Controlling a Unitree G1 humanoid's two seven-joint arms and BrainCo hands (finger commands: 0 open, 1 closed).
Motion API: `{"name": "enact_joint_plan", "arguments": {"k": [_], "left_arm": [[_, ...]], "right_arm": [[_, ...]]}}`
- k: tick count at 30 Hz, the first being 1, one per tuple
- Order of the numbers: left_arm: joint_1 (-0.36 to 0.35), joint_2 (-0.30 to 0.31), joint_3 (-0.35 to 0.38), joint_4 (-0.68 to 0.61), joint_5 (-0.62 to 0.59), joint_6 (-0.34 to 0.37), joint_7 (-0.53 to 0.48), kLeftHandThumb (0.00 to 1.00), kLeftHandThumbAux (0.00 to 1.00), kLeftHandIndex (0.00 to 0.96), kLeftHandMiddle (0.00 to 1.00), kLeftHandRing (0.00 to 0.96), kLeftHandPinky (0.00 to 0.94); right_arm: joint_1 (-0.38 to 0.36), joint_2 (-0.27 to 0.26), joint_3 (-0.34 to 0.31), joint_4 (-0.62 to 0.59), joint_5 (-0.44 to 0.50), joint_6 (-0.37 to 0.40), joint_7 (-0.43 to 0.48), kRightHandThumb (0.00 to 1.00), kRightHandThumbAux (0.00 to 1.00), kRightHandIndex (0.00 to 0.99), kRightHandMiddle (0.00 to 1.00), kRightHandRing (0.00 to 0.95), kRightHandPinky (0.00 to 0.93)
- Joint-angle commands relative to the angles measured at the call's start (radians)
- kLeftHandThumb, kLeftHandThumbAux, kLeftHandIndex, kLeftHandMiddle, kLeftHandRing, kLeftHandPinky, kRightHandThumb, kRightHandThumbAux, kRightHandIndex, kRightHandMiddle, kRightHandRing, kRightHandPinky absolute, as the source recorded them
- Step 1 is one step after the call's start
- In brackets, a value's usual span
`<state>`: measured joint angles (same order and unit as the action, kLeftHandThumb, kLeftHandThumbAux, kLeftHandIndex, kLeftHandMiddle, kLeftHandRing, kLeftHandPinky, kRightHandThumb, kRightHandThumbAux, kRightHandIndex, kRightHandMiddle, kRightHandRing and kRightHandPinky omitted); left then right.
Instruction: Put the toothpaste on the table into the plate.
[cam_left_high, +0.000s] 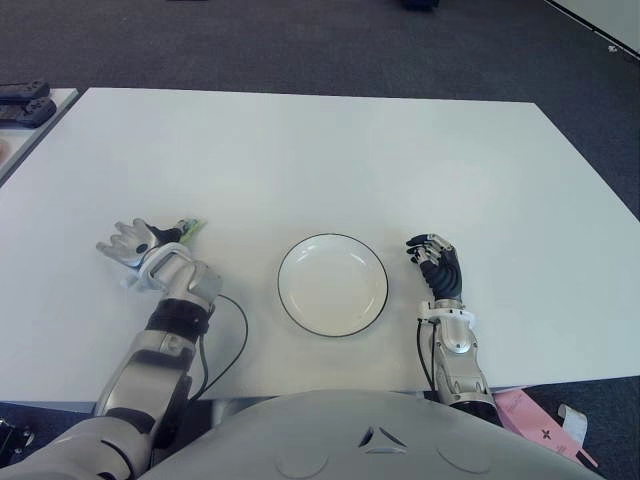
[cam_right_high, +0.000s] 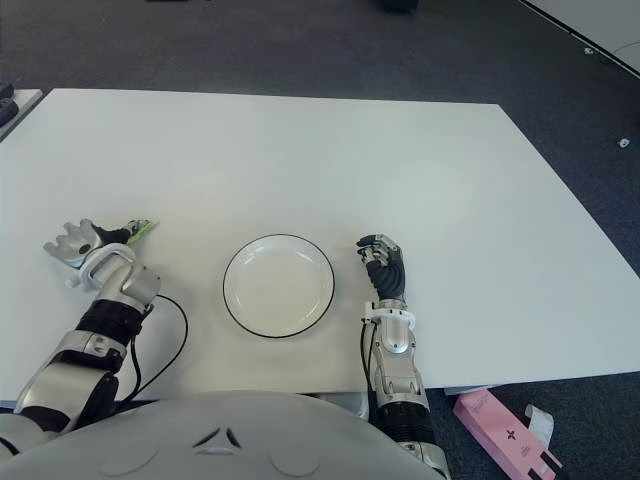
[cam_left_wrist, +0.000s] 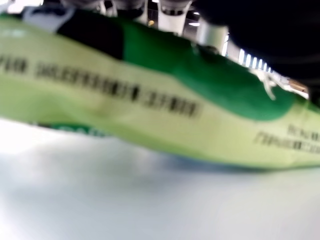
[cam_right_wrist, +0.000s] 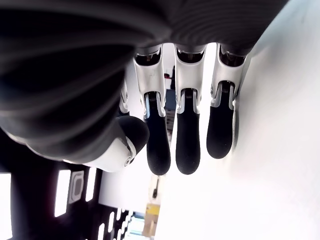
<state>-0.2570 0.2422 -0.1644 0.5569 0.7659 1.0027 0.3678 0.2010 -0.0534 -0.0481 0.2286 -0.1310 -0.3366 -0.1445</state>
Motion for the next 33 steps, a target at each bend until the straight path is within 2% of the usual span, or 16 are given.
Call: {"name": "enact_joint_plan", "arguments": {"k": [1,6,10,13,18,26,33], "left_arm": [[0.049,-0.040,-0.071,0.096,-0.050,0.007,-0.113,0.065,0.493,0.600,0.167,0.051,0.000],[0.046,-0.042,-0.148,0.019,-0.026,0.077,-0.170,0.073,0.495,0.487,0.161,0.039,0.000],[0.064,-0.024,-0.179,-0.024,-0.022,0.077,-0.187,0.060,0.478,0.414,0.150,0.036,0.000],[0.075,-0.014,-0.191,-0.050,-0.020,0.067,-0.184,0.037,0.456,0.321,0.138,0.039,0.000],[0.098,0.003,-0.201,-0.101,-0.008,0.042,-0.157,0.006,0.428,0.180,0.109,0.041,0.000],[0.165,0.061,-0.186,-0.240,0.034,-0.038,-0.104,0.000,0.377,0.062,0.067,0.025,0.000],[0.227,0.120,-0.124,-0.380,0.026,-0.142,-0.098,0.000,0.351,0.008,0.037,0.005,0.000]], "right_arm": [[0.011,0.003,-0.002,0.010,0.001,-0.012,-0.005,0.714,0.732,0.423,0.473,0.472,0.483],[0.017,0.003,-0.003,0.005,-0.003,-0.014,-0.010,0.714,0.732,0.424,0.475,0.476,0.485],[0.020,0.002,-0.002,0.005,-0.006,-0.016,-0.011,0.713,0.731,0.424,0.475,0.476,0.486],[0.020,0.002,-0.002,0.007,-0.005,-0.018,-0.011,0.713,0.731,0.424,0.476,0.478,0.490],[0.023,0.005,-0.001,0.006,-0.001,-0.023,-0.011,0.713,0.731,0.424,0.478,0.482,0.491],[0.026,0.011,0.001,0.004,0.001,-0.015,-0.013,0.714,0.732,0.424,0.477,0.478,0.488],[0.027,0.015,0.004,0.004,-0.005,-0.014,-0.020,0.715,0.732,0.424,0.476,0.477,0.485]]}}
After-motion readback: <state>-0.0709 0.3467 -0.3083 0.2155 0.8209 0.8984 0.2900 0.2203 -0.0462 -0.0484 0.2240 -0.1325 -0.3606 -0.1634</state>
